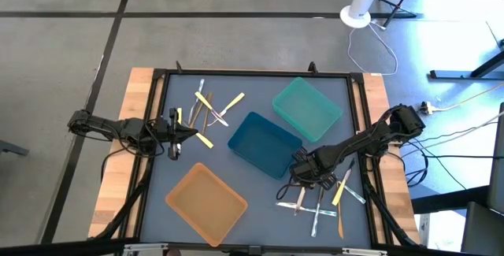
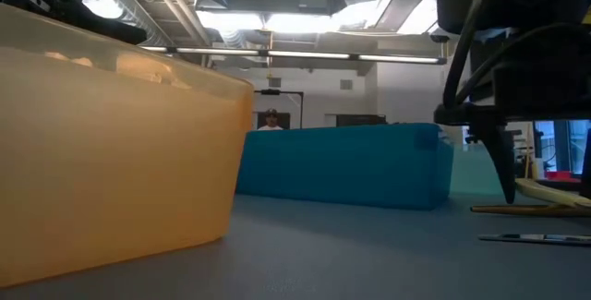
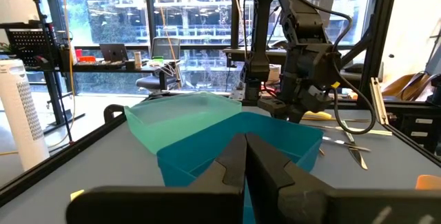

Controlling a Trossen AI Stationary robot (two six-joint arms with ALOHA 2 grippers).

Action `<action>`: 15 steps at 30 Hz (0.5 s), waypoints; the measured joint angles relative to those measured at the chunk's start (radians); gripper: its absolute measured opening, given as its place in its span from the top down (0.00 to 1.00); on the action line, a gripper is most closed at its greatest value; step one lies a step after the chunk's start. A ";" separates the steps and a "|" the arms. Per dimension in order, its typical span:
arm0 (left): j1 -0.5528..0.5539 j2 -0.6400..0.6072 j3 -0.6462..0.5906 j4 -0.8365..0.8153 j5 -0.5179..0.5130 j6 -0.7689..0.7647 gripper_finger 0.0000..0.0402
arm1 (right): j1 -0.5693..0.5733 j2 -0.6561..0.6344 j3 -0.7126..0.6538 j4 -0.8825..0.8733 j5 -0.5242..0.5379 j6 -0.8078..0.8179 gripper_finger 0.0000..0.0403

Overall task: Sort silverware by color (type)
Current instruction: Put the left yellow knife into the light blue bin

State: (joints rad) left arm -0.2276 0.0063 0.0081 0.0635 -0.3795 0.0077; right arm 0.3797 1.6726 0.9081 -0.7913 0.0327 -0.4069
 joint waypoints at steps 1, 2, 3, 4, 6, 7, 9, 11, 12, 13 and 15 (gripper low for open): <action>0.000 0.000 0.000 0.000 0.000 0.000 1.00 | 0.000 0.000 0.000 0.000 -0.001 0.000 0.49; 0.000 0.000 0.000 0.000 0.000 0.000 1.00 | 0.000 0.000 0.000 -0.001 -0.002 0.000 0.51; 0.000 0.000 0.000 0.000 0.000 0.000 1.00 | 0.000 0.000 0.000 -0.001 -0.002 0.000 0.54; 0.000 0.000 0.000 0.000 0.000 0.000 1.00 | 0.000 0.000 0.000 -0.001 -0.002 0.000 0.56; 0.000 0.000 0.000 0.000 0.000 0.000 1.00 | 0.000 0.000 0.000 -0.001 -0.002 0.000 0.59; 0.000 0.000 0.000 0.000 0.000 0.000 1.00 | 0.000 0.000 0.000 0.000 -0.001 0.000 0.61; 0.000 0.000 0.000 0.000 0.000 0.000 1.00 | 0.000 0.000 0.000 0.000 0.001 0.000 0.64; 0.000 0.000 0.000 0.000 0.000 0.000 1.00 | 0.000 0.000 0.000 0.001 0.001 0.000 0.67; 0.000 0.000 0.000 0.000 0.000 0.000 1.00 | 0.000 0.000 0.000 0.001 -0.002 0.000 0.68; 0.000 0.000 0.000 0.000 0.000 0.000 1.00 | 0.000 0.000 0.000 0.001 -0.005 0.000 0.69; 0.000 0.000 0.000 0.000 0.000 0.000 1.00 | 0.000 0.000 0.000 0.001 -0.010 0.000 0.72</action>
State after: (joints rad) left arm -0.2273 0.0063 0.0081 0.0635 -0.3798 0.0077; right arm 0.3801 1.6730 0.9077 -0.7902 0.0227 -0.4068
